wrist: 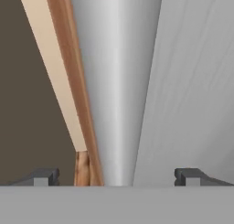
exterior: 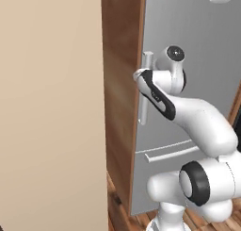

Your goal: Move the hot dog bun to the plate on the dining table and place the condiment next to that plate. Then navigate to the fridge and take the sausage and place it on the plate as well.

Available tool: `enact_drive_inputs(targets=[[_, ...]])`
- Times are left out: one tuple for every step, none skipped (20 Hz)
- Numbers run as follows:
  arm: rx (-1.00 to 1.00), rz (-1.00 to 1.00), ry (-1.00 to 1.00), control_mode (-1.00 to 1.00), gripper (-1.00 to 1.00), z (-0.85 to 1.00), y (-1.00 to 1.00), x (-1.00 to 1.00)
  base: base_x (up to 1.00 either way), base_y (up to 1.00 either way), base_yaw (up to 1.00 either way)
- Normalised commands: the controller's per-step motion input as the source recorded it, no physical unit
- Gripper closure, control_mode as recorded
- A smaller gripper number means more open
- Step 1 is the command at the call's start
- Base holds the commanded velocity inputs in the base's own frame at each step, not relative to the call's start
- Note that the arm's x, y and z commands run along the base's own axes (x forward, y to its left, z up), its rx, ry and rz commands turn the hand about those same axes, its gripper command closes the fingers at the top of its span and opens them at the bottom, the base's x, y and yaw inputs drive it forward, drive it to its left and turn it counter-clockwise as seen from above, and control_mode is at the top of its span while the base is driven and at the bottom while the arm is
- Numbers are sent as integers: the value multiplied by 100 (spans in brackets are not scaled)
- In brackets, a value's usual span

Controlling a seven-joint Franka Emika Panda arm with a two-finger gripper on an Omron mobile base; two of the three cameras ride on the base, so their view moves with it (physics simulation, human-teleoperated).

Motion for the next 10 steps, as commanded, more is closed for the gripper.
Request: enact_drive_inputs(targets=[[1, 0, -4, -100, -100, -14, 0, 66, 0, 0, 0], [0, 0, -3, -100, -100, -9, 0, 68, 0, 0, 0], [0, 0, -1, -100, -100, -9, 0, 71, 0, 0, 0], [0, 0, 0, -100, -100, -6, 0, 71, 0, 0, 0], [0, 0, 0, -100, -100, -4, 0, 75, 0, 0, 0], [0, 0, 0, -100, -100, -5, 0, 71, 0, 0, 0], [0, 0, 0, -100, -100, -5, 0, 67, 0, 0, 0], [0, 0, 0, -100, -100, -6, 0, 61, 0, 0, 0], [0, 0, -1, -100, -100, -6, 0, 55, 0, 0, 0], [0, 0, 0, -100, -100, -9, 0, 52, 0, 0, 0]])
